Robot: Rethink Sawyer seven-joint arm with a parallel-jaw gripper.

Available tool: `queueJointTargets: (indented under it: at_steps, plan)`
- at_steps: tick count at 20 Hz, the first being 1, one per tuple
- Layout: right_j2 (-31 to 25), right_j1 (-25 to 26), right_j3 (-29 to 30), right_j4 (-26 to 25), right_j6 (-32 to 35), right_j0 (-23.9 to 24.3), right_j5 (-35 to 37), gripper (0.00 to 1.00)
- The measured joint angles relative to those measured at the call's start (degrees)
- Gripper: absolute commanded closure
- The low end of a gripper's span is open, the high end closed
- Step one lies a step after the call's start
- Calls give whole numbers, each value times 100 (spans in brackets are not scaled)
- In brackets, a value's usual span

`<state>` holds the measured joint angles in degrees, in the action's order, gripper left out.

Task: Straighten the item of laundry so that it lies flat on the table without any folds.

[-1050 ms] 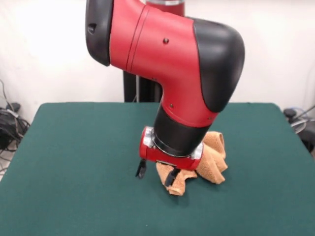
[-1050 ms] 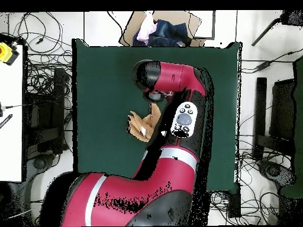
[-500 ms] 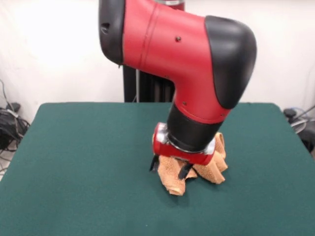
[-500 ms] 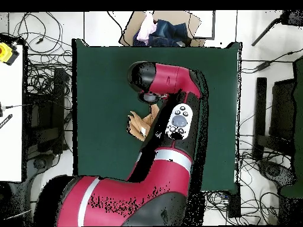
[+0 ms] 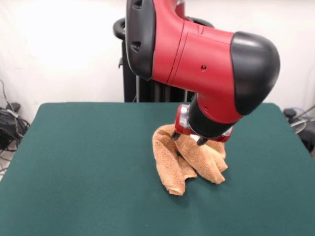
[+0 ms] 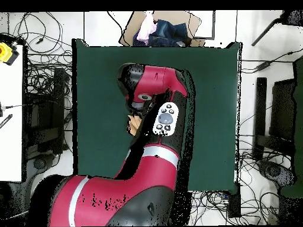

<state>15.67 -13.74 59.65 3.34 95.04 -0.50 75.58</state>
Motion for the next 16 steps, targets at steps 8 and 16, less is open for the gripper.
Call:
queueJointTargets:
  at_steps: [8, 16]
  plan:
    - [0, 56, -138, 1, 0, 58, -50, 0]
    - [1, 472, -480, 0, 0, 351, -1003, 0]
